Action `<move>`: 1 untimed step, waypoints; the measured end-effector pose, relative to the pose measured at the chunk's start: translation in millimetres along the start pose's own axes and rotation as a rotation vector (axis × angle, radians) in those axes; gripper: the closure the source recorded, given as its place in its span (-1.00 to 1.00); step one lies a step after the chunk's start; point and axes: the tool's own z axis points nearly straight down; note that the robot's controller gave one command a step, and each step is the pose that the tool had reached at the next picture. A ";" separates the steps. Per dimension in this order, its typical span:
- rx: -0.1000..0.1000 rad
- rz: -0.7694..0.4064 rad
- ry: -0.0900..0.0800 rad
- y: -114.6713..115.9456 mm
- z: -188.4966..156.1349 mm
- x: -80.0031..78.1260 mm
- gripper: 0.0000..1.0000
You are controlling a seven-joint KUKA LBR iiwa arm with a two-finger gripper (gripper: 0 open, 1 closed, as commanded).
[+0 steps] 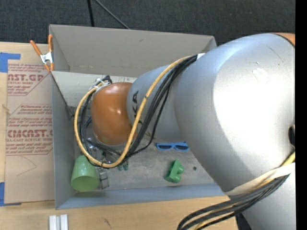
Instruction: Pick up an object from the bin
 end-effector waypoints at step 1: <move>0.006 -0.072 0.000 14.8 -2.4 10.4 -1.00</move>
Offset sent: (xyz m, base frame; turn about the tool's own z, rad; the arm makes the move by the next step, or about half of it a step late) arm -0.0150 0.0139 0.0031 -0.0695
